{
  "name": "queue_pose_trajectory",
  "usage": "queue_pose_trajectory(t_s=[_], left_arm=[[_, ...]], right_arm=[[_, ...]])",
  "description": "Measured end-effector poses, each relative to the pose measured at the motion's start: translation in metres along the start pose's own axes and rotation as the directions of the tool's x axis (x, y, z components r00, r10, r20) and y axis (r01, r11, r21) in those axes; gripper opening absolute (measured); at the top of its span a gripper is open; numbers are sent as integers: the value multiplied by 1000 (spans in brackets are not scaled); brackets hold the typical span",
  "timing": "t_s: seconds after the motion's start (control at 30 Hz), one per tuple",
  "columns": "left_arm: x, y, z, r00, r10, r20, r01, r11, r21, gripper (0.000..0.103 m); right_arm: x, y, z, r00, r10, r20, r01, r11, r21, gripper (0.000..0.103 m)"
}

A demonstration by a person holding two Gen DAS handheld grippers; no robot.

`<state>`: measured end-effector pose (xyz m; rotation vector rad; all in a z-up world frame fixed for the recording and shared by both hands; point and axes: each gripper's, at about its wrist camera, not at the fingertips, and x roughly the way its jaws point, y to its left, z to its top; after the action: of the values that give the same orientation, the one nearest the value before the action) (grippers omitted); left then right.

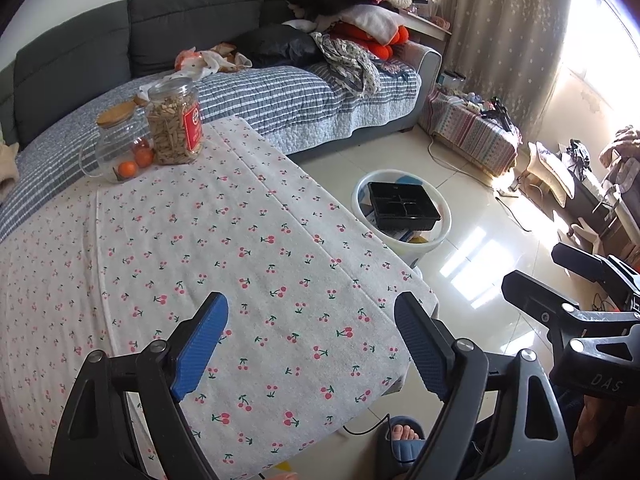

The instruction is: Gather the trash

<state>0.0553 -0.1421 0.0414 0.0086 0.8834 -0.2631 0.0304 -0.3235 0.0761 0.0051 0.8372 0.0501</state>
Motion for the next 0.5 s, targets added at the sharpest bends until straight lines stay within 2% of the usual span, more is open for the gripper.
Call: queue_pose_trajectory(t_s=[0.5], left_arm=[[2, -1, 1, 1000, 5, -6, -5, 1000, 8, 90]], right_arm=[[1, -2, -1, 1000, -23, -1, 23, 1000, -2, 92]])
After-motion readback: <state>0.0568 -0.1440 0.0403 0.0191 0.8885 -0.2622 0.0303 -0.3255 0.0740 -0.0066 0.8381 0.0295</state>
